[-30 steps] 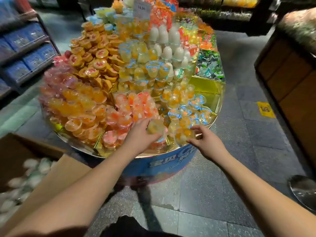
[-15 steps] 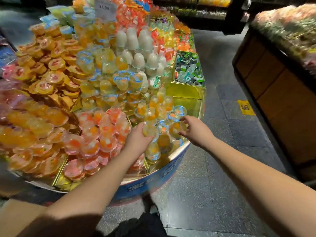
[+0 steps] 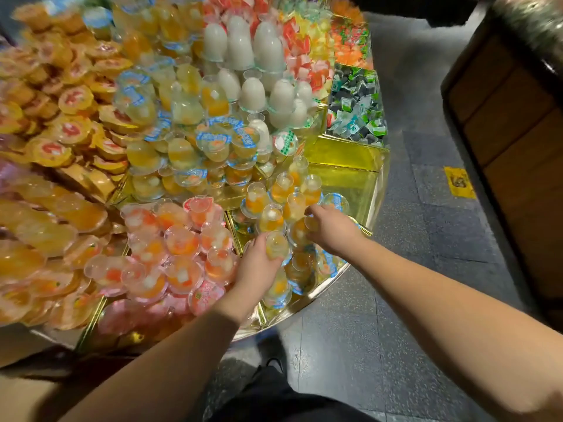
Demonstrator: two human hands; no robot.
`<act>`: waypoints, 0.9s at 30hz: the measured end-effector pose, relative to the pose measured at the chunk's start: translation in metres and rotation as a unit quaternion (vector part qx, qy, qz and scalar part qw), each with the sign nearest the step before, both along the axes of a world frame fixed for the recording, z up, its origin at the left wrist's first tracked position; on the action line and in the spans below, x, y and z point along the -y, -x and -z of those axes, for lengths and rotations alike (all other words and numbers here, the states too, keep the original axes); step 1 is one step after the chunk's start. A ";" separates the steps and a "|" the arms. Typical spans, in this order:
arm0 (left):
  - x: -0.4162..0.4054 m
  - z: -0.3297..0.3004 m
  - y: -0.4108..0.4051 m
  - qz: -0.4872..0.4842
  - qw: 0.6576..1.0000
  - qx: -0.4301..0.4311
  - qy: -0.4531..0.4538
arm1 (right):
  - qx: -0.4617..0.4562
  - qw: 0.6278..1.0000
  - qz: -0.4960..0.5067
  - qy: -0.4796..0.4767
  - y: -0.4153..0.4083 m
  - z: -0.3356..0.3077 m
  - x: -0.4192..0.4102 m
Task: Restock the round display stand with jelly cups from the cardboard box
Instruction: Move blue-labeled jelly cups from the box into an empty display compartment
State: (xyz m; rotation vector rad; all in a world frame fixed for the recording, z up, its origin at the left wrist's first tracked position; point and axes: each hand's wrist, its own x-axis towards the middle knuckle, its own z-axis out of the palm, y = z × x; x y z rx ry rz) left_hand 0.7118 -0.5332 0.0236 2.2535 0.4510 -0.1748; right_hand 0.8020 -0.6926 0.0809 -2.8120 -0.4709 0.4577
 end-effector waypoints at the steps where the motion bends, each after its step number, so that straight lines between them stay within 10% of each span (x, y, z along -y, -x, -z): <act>1: 0.000 0.003 0.000 -0.004 1.000 -0.001 0.004 | -0.003 1.000 -0.004 0.008 -0.001 0.001 -0.002; 27: -0.004 -0.009 -0.004 0.035 0.998 -0.024 -0.040 | -0.075 0.986 0.097 -0.109 0.018 0.018 -0.002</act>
